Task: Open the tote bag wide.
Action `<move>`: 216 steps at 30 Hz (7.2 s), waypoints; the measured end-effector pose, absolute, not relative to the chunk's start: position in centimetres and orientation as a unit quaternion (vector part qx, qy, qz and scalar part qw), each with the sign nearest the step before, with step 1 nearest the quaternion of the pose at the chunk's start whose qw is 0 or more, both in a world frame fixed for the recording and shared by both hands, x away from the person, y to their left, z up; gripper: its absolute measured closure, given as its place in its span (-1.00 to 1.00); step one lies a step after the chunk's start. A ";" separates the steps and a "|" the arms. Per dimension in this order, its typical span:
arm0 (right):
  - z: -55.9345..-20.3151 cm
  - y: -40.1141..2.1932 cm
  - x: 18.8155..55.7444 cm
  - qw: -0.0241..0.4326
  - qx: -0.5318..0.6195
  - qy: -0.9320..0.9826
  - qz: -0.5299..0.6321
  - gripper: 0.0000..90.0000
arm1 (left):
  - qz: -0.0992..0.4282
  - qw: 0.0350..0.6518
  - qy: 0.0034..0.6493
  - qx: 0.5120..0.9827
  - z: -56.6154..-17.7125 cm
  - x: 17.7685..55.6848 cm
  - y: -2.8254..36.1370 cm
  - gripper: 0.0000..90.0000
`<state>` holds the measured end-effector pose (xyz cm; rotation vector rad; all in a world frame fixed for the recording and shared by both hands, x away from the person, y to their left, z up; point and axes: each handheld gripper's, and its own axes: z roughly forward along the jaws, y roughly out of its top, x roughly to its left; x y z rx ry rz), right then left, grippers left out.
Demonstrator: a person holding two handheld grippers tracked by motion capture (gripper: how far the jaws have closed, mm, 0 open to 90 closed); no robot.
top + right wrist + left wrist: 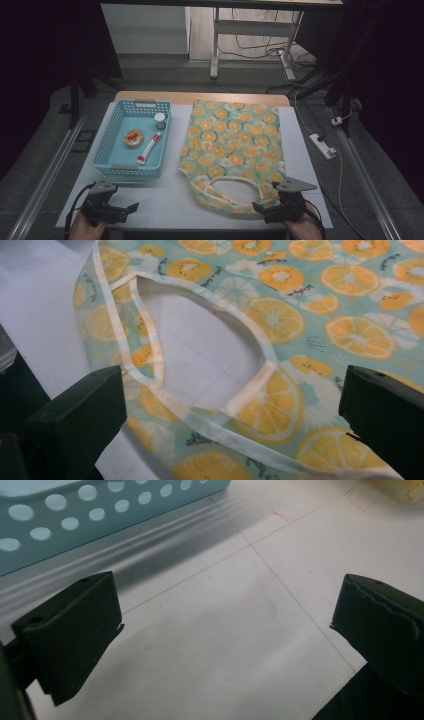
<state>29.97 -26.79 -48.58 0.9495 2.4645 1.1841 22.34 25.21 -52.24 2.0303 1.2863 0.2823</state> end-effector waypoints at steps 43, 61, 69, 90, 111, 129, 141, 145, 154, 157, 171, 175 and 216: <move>-51.0 -18.4 28.9 0.064 0.229 0.912 0.335 -1.00 | 0.105 0.351 0.496 0.787 -52.3 22.4 25.2 -1.00; -50.8 -17.8 28.5 0.050 0.176 0.933 0.311 0.45 | 0.104 0.349 0.495 0.789 -52.3 22.4 25.1 -1.00; -49.9 -18.1 28.4 0.048 0.162 0.931 0.324 0.98 | 0.104 0.350 0.495 0.789 -52.3 22.4 25.1 -1.00; -46.5 -19.3 34.2 0.033 0.217 0.905 0.364 0.99 | 0.101 0.351 0.496 0.788 -52.3 22.5 25.2 -1.00; -45.8 -19.6 42.7 0.056 0.261 0.895 0.358 0.99 | 0.099 0.354 0.498 0.786 -52.3 22.5 25.3 -1.00; -45.2 -19.4 50.0 0.071 0.295 0.881 0.363 0.99 | 0.097 0.354 0.497 0.786 -52.4 22.5 25.3 -1.00; -45.1 -17.9 53.4 0.091 0.298 0.883 0.351 0.99 | 0.095 0.354 0.498 0.786 -52.4 22.6 25.3 -1.00; -45.1 -17.9 54.5 0.099 0.308 0.879 0.350 0.99 | 0.095 0.354 0.497 0.787 -52.4 22.6 25.3 -1.00; -45.8 -17.6 56.5 0.114 0.320 0.874 0.346 0.99 | 0.093 0.351 0.497 0.788 -52.4 22.6 25.3 -1.00; -46.6 -17.4 57.0 0.118 0.321 0.876 0.339 0.99 | 0.092 0.352 0.497 0.788 -52.4 22.6 25.3 -1.00; -51.0 -17.3 57.2 0.104 0.337 0.885 0.305 0.92 | 0.093 0.351 0.496 0.789 -52.4 22.6 25.3 -1.00; -50.8 -17.6 57.1 0.105 0.341 0.880 0.314 0.67 | 0.093 0.351 0.496 0.789 -52.4 22.6 25.3 -1.00; -47.3 -18.6 45.0 0.099 0.290 0.888 0.344 -1.00 | 0.093 0.349 0.498 0.789 -52.4 22.7 25.2 -1.00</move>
